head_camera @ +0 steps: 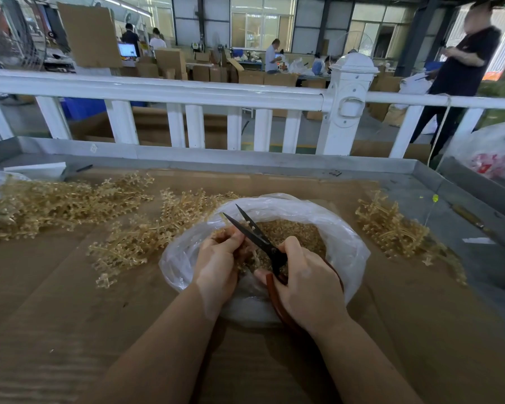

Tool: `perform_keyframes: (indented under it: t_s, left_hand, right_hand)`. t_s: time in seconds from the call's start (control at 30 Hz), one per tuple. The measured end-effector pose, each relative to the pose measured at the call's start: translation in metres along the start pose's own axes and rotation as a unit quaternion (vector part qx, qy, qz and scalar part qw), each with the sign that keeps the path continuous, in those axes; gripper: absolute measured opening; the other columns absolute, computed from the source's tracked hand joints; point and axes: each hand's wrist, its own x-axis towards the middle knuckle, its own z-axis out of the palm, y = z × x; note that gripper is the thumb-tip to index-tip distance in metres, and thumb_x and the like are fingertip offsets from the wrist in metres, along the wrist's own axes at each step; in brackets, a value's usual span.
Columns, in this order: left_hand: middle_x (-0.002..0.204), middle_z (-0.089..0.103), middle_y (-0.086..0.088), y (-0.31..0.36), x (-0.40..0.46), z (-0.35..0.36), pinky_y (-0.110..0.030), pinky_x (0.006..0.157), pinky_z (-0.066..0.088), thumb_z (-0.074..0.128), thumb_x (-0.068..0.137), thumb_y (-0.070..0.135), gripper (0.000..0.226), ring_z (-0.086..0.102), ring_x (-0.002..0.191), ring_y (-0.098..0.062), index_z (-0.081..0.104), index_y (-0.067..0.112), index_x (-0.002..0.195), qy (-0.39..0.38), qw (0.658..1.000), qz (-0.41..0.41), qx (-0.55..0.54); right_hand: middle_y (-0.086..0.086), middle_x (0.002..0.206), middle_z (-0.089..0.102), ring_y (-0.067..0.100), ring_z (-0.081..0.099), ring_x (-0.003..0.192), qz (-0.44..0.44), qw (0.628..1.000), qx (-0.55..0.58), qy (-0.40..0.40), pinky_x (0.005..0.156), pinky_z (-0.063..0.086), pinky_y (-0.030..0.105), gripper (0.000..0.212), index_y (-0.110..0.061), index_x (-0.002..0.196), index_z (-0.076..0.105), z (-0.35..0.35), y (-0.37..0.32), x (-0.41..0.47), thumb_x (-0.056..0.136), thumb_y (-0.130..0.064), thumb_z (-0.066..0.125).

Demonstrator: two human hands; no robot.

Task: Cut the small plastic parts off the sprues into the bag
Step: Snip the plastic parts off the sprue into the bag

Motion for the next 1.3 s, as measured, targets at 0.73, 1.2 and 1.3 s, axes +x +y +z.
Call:
perform_keyframes:
  t_s: [0.73,1.2,1.3]
  left_hand:
    - [0.059,0.06,-0.003,-0.0014,0.0081,-0.0073,-0.022,0.056,0.054,0.051,0.093,-0.003,0.015,0.058,0.049,-0.01,0.057,0.003,0.082,-0.041,0.999,-0.012,-0.025]
    - [0.098,0.059,-0.02,-0.0029,0.008,-0.0088,-0.048,0.103,0.044,0.051,0.093,0.0,0.029,0.055,0.096,-0.032,0.054,-0.009,0.12,-0.045,0.999,-0.022,-0.02]
    - [0.099,0.056,-0.021,-0.0043,0.0096,-0.0089,-0.051,0.107,0.038,0.051,0.092,-0.001,0.034,0.052,0.1,-0.033,0.05,-0.012,0.125,-0.041,0.998,-0.022,-0.03]
  right_hand:
    - [-0.01,0.08,0.055,0.009,0.055,0.075,0.001,0.998,0.064,-0.007,0.065,0.038,0.018,0.036,-0.025,0.095,0.043,-0.0022,0.0002,0.0038,0.081,-0.053,0.061]
    - [-0.011,0.081,0.055,0.005,0.051,0.073,0.002,0.997,0.067,-0.035,0.06,0.033,0.009,0.034,-0.029,0.093,0.036,-0.0054,0.0002,0.0043,0.083,-0.055,0.057]
    - [-0.013,0.082,0.055,0.0,0.046,0.071,-0.001,0.997,0.059,-0.041,0.055,0.032,0.005,0.035,-0.027,0.096,0.041,-0.0053,0.0018,0.0058,0.084,-0.056,0.056]
